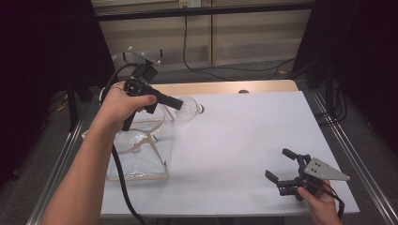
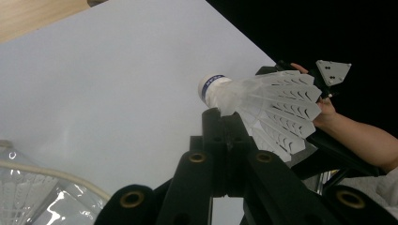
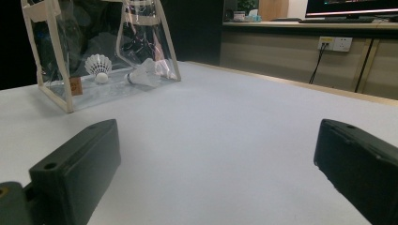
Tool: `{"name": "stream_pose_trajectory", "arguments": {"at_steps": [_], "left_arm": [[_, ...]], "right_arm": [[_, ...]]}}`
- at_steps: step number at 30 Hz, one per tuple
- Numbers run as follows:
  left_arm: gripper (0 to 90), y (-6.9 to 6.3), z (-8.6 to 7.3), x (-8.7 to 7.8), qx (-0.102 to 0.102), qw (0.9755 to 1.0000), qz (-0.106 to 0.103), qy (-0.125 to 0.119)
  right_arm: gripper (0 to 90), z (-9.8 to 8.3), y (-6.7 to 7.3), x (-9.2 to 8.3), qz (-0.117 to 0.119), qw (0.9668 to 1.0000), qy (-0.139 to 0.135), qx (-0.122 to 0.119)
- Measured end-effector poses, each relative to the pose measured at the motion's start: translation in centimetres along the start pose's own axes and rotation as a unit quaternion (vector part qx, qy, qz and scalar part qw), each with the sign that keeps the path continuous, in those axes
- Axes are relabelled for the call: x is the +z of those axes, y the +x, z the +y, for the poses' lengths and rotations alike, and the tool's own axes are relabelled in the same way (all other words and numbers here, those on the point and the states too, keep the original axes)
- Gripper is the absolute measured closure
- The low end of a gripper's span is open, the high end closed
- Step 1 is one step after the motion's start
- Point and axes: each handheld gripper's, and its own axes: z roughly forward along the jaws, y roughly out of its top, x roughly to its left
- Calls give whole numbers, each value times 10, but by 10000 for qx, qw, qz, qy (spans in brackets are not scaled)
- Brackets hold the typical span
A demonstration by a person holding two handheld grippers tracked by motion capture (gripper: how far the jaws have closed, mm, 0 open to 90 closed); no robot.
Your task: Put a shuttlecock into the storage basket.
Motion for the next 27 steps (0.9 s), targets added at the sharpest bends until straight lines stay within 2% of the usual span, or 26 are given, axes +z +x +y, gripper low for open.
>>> {"name": "stream_pose_trajectory", "arguments": {"at_steps": [9, 12, 18, 27], "left_arm": [[900, 5, -4, -7, -78, 10000, 44, 24], [900, 6, -5, -9, -161, 9999, 42, -10], [900, 9, -7, -15, -151, 9999, 61, 20], [900, 13, -9, -23, -252, 9997, 73, -1]], "right_arm": [[7, 0, 0, 0, -14, 10000, 6, -11], [7, 0, 0, 0, -14, 10000, 9, -18], [6, 0, 0, 0, -24, 10000, 15, 8], [6, 0, 0, 0, -20, 10000, 8, 0]]}}
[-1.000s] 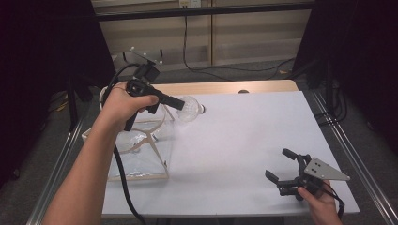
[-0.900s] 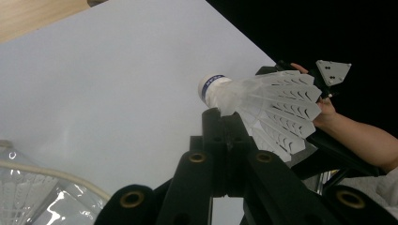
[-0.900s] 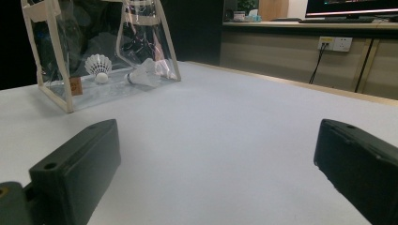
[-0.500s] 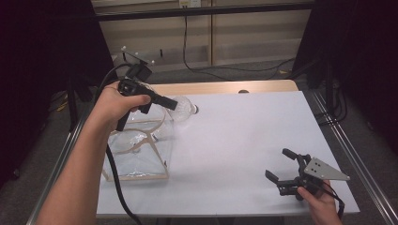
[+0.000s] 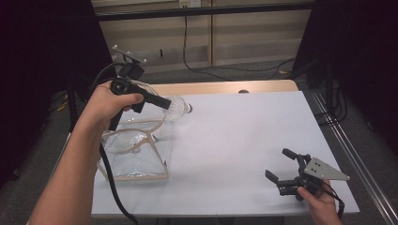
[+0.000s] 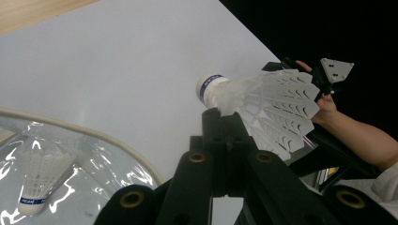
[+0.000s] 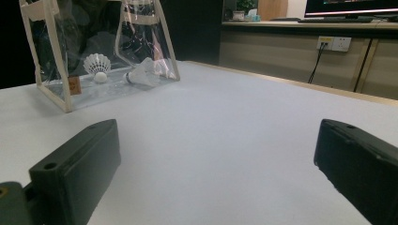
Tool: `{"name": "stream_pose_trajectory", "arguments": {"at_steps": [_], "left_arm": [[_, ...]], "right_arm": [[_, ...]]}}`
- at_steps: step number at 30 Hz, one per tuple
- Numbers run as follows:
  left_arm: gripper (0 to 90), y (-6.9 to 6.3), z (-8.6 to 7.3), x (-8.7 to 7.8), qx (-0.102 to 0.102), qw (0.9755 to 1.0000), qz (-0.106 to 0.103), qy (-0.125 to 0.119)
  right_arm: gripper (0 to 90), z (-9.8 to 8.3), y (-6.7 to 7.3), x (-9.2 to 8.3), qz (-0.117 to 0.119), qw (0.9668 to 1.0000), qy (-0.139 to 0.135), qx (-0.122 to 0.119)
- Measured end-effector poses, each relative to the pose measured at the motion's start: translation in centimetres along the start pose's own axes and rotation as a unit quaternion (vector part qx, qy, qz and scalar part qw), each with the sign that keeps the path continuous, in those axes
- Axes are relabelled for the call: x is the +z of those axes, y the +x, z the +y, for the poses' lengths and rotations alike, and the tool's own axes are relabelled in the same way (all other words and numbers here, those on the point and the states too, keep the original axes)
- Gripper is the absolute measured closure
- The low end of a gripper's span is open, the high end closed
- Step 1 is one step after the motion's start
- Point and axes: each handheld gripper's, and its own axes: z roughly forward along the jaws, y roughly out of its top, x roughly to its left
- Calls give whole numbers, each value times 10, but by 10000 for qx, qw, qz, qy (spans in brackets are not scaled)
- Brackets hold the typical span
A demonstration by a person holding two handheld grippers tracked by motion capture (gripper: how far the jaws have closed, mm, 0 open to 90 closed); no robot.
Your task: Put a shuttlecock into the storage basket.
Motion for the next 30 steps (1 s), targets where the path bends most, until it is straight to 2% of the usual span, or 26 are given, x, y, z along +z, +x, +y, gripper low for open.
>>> {"name": "stream_pose_trajectory", "arguments": {"at_steps": [14, 20, 23, 30], "left_arm": [[900, 4, -2, -12, -63, 10000, 27, -11], [900, 7, -3, -17, -179, 9998, 76, -68], [900, 9, -4, -20, -159, 9998, 73, -7], [900, 13, -7, -25, -247, 9995, 189, -63]], "right_arm": [[6, 0, 0, 0, -1, 10000, -6, -11], [6, 0, 0, 0, -6, 10000, 3, 0], [6, 0, 0, 0, -2, 10000, -4, 2], [6, 0, 0, 0, -6, 10000, -9, -5]]}}
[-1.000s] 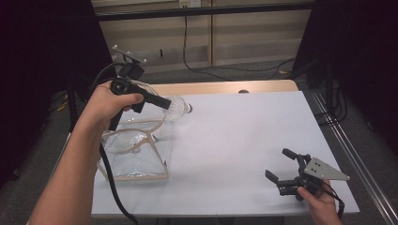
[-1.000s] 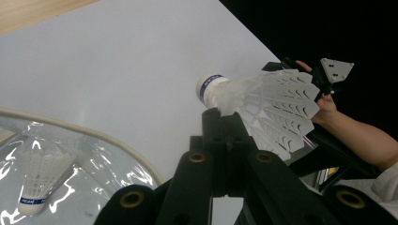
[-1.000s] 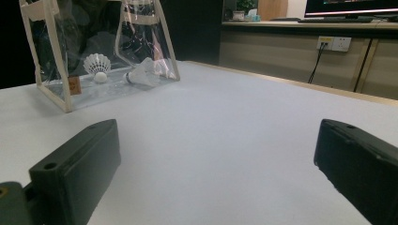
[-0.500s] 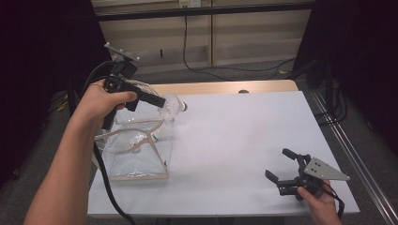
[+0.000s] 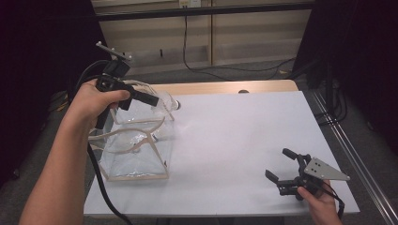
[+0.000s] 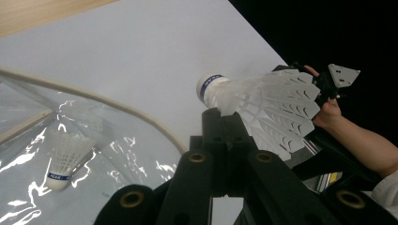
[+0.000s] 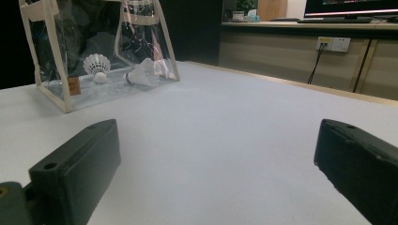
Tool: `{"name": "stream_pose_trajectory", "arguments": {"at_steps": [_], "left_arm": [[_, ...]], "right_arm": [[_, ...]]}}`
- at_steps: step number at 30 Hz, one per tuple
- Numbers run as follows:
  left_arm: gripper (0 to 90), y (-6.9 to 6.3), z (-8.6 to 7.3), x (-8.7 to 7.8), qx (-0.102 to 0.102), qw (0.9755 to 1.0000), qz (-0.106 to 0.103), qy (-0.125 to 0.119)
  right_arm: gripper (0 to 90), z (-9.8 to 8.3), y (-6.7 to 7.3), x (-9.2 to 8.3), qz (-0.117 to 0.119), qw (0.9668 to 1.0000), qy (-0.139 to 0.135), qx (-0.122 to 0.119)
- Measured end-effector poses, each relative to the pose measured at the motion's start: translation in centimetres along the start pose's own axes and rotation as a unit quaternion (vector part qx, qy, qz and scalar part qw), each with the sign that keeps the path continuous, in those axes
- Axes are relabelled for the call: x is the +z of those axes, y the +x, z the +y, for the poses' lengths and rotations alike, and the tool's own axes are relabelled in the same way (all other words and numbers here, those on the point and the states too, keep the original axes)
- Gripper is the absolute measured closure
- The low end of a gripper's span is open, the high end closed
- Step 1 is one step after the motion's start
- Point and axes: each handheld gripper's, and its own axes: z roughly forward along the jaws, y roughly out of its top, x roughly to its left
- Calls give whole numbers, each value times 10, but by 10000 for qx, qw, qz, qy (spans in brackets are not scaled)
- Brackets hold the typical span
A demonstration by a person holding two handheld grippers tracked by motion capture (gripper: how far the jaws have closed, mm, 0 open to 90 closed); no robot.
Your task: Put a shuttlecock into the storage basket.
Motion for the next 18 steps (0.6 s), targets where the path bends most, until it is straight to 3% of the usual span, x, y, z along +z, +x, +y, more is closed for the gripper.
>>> {"name": "stream_pose_trajectory", "arguments": {"at_steps": [18], "left_arm": [[900, 10, -7, -15, -125, 9998, 173, -7]], "right_arm": [[6, 0, 0, 0, 1, 10000, -1, -2]]}}
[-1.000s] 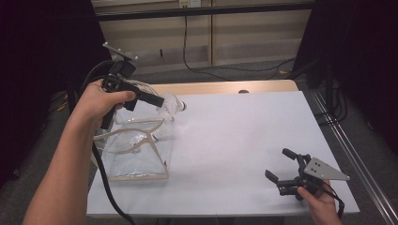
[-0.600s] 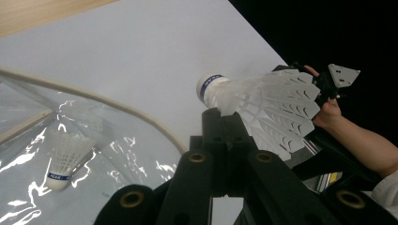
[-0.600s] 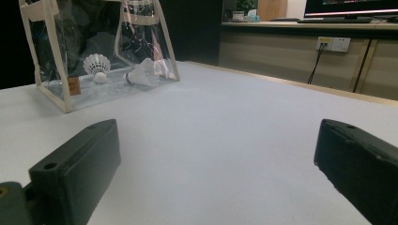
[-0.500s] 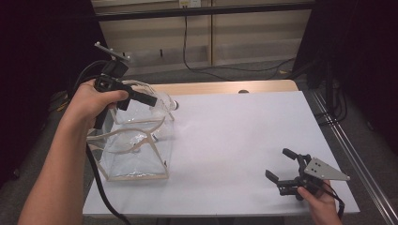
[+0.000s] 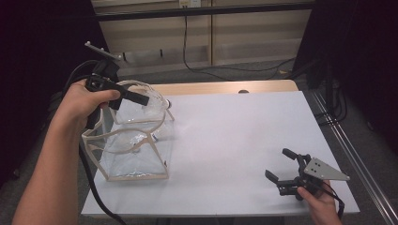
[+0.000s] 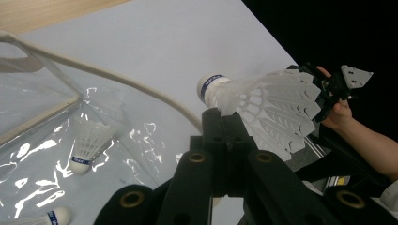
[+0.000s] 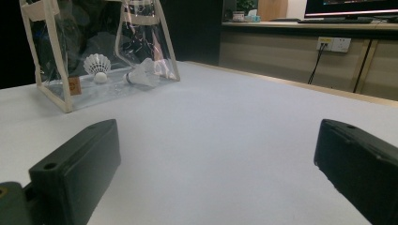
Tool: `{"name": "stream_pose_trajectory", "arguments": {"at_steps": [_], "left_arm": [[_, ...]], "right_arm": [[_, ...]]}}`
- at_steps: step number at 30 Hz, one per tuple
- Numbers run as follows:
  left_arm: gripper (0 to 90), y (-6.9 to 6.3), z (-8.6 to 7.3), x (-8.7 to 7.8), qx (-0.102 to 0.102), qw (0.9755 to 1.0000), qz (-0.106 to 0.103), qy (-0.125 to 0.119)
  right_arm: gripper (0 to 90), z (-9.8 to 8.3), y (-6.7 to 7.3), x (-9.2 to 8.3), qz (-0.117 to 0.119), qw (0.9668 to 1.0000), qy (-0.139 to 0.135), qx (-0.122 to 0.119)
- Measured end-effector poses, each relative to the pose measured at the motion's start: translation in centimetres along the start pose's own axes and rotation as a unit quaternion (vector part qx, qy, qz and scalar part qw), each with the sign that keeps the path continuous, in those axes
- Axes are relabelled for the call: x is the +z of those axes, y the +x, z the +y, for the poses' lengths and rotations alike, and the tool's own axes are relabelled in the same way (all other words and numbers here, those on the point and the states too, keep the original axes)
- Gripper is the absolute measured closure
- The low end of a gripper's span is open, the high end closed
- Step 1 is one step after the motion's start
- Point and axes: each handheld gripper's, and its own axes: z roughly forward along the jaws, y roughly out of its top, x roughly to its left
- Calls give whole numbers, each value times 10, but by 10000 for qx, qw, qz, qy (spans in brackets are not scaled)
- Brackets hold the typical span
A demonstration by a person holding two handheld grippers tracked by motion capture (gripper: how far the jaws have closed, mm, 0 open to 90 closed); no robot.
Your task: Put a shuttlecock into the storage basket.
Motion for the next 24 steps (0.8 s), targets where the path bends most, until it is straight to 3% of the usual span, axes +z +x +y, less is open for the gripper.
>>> {"name": "stream_pose_trajectory", "arguments": {"at_steps": [24], "left_arm": [[900, 9, -5, -10, -108, 9997, 202, -22]], "right_arm": [[6, 0, 0, -1, -9, 10000, 7, -9]]}}
